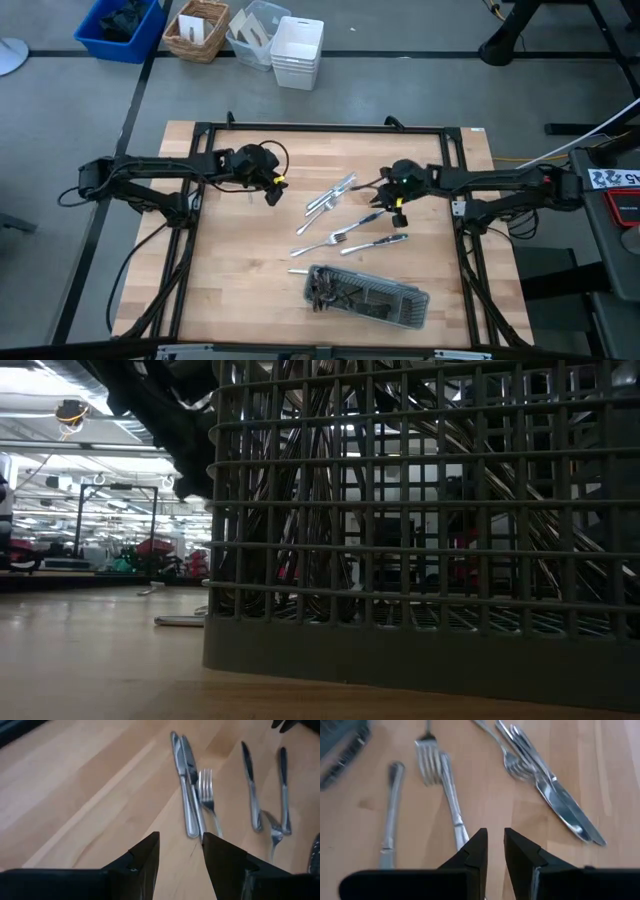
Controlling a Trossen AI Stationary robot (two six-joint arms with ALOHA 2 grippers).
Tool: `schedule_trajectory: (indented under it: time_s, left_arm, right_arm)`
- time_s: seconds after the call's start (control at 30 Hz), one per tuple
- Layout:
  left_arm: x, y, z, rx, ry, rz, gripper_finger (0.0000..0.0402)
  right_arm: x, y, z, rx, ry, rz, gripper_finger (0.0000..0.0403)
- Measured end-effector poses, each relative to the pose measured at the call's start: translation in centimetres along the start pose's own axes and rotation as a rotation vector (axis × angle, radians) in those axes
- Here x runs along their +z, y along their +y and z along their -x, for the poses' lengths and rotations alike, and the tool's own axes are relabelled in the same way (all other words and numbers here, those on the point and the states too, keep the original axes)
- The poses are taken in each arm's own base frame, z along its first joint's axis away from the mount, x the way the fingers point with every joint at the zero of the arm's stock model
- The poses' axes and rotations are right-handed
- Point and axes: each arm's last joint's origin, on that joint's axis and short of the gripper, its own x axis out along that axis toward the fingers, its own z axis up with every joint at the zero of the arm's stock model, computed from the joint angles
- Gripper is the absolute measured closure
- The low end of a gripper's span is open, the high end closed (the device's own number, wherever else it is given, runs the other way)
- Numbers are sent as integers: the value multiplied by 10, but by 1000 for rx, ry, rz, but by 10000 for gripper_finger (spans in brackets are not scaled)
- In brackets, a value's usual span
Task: Sort silverware
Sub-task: Put the knife into the gray silverware rack
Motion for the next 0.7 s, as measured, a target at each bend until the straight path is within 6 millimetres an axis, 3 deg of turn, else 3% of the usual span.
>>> schedule_trajectory:
  time_s: [0.27, 0.5, 0.7]
  left_arm:
    - [-4, 1, -12, 16, 45, -1, 259]
    - [-4, 1, -13, 19, 51, -2, 259]
    - [-4, 1, -13, 18, 51, -26, 259]
  right_arm:
    - [6, 9, -17, -41, 68, -34, 331]
    - [20, 30, -15, 69, 121, -21, 288]
    - [20, 51, -15, 117, 193, -72, 252]
